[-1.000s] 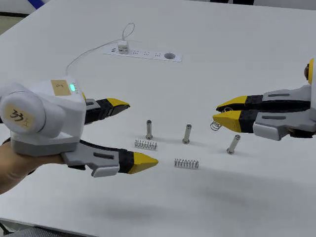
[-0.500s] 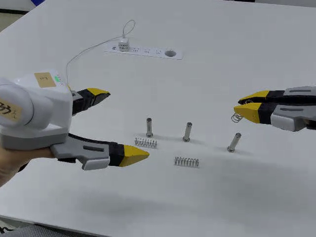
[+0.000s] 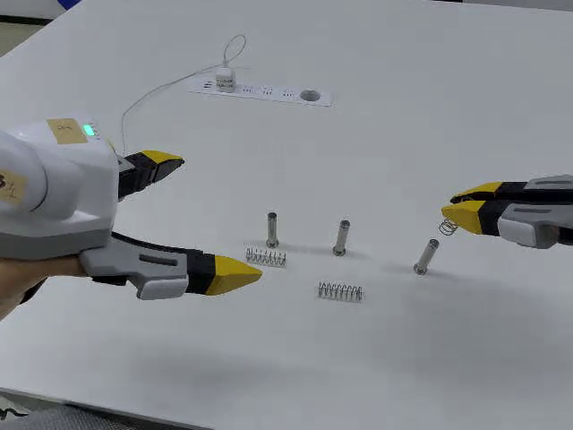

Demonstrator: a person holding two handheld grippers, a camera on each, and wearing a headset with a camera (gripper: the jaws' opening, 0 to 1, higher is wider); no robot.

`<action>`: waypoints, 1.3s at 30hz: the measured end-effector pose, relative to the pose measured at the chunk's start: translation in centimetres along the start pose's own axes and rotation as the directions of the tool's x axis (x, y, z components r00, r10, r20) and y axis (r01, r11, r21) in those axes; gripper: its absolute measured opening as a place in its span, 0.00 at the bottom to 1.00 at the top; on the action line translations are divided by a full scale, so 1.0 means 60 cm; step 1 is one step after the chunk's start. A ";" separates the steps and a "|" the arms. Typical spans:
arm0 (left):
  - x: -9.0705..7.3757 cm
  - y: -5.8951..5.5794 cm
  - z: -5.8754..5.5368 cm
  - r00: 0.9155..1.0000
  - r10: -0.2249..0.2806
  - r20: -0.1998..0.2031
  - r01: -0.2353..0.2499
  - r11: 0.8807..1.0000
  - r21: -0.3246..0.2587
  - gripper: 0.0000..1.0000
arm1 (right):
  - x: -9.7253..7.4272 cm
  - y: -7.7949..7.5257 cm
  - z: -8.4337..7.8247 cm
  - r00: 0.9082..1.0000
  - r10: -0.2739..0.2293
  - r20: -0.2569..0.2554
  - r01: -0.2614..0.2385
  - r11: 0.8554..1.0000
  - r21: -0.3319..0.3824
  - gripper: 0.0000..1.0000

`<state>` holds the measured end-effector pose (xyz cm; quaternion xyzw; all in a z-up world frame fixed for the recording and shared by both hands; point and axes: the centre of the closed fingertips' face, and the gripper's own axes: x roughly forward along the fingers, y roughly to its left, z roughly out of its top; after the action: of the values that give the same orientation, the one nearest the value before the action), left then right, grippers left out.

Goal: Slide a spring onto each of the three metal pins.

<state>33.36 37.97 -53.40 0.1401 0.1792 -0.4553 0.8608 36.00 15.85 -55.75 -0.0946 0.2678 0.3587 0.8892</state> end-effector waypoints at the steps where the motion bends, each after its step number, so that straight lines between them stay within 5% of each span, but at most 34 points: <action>1: 0.000 -0.001 -0.002 1.000 0.000 -0.003 0.000 1.000 -0.001 1.00 | 0.003 -0.002 -0.002 1.000 -0.001 -0.002 0.001 1.000 0.004 0.10; 23: -0.013 0.004 -0.010 1.000 0.022 0.005 -0.021 0.999 -0.039 1.00 | 0.041 0.001 -0.041 0.995 -0.001 -0.097 0.001 1.000 0.007 0.11; 39: -0.013 0.005 -0.010 1.000 0.025 0.001 -0.025 0.999 -0.046 0.99 | 0.065 -0.001 -0.072 0.993 -0.005 -0.120 0.005 1.000 0.001 0.11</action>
<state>33.08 38.96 -53.59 0.1222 0.1870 -0.4405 0.8695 36.66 16.56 -61.49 -0.1163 0.3205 0.3500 0.8725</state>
